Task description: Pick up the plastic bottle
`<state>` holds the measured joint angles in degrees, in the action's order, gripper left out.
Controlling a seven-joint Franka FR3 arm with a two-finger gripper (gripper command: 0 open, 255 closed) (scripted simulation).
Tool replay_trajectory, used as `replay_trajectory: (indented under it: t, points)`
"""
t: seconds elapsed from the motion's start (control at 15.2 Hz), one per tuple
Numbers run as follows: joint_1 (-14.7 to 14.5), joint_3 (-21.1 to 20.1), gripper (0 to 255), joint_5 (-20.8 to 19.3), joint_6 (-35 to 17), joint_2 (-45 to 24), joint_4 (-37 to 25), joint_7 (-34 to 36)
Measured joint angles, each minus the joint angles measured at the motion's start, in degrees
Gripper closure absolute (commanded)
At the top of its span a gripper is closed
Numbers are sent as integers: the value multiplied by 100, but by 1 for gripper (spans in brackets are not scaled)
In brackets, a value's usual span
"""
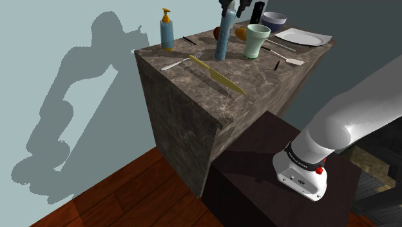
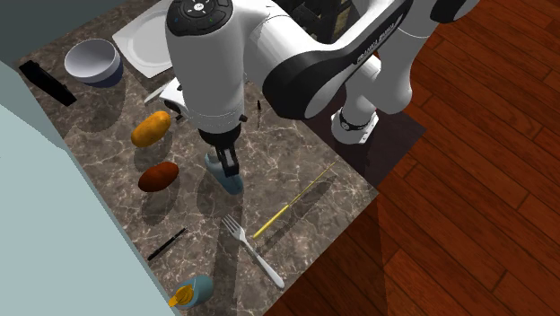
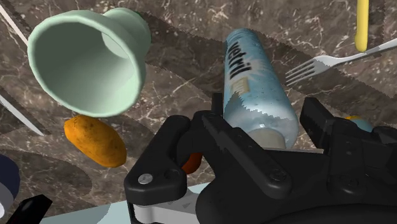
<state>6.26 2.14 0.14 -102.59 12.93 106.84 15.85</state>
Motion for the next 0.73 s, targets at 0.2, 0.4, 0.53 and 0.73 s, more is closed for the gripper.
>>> replay_trajectory:
  t: [0.2,0.4,0.53,0.73]
  points:
    - [0,0,255,0,39,-5,-39,-1]
    - [-4,-5,255,1,239,-44,-277,8]
    - [0,1,255,3,401,-86,-481,-1]
    - [-2,1,255,6,638,-163,-795,2]
